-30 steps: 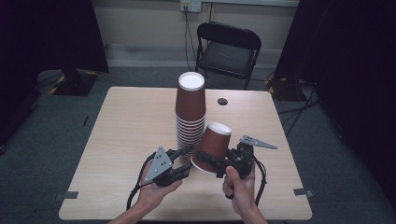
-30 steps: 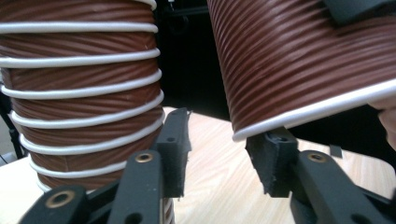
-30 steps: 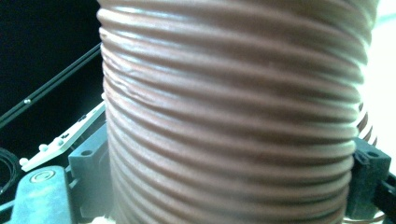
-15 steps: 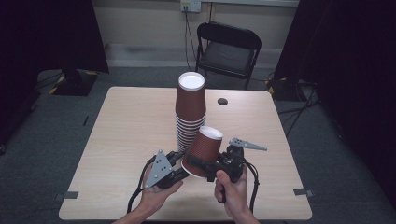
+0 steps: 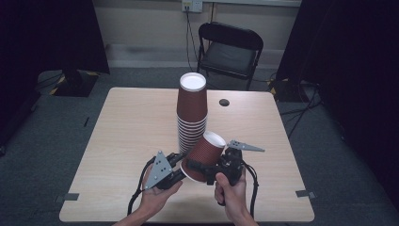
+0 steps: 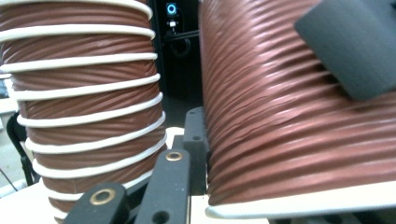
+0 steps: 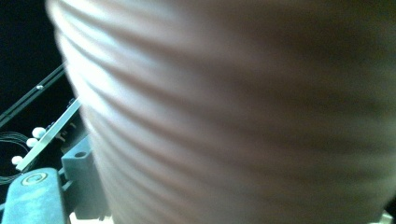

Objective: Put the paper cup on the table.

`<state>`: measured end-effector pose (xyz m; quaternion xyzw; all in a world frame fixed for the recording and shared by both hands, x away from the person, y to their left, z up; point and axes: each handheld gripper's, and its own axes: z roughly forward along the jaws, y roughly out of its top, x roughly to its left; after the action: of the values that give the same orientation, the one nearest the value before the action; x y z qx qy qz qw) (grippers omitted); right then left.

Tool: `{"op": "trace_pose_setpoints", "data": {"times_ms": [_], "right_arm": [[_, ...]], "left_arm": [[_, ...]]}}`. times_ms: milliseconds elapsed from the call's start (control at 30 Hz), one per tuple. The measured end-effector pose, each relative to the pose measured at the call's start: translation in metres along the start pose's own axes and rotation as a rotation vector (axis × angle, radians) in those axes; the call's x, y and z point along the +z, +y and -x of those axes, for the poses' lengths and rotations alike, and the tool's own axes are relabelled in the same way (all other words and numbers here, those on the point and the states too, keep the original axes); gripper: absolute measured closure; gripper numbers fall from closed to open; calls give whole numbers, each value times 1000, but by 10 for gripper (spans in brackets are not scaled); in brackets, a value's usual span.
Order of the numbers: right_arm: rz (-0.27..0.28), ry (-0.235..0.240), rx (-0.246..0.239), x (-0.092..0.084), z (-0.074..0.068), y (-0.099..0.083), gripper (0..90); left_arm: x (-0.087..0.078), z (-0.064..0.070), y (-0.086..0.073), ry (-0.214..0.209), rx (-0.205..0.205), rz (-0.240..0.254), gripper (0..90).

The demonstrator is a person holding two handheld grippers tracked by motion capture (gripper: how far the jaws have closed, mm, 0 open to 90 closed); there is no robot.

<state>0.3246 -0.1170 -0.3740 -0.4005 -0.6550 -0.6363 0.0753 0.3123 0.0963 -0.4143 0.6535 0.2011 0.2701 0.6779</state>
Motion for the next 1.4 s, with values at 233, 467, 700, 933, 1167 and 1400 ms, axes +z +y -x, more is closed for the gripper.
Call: {"op": "trace_pose_setpoints", "data": {"times_ms": [233, 467, 700, 933, 1167, 1400], "right_arm": [[50, -26, 7, -10, 9, 7, 117], [72, -32, -1, -17, 17, 13, 108], [72, -30, 16, -17, 24, 12, 105], [83, -33, 32, -17, 27, 13, 104], [113, -56, 31, -20, 29, 15, 139], [140, -119, -1, -31, 35, 21, 149]], "left_arm": [[-2, 0, -4, -28, -16, -26, 833], [-3, 0, -3, -68, -70, -80, 846], [-4, -4, -4, -88, -117, -126, 847], [-4, -6, -4, -104, -146, -128, 847], [-7, -7, -5, -109, -110, -169, 851], [-7, -11, -1, -119, -115, -206, 850]]}}
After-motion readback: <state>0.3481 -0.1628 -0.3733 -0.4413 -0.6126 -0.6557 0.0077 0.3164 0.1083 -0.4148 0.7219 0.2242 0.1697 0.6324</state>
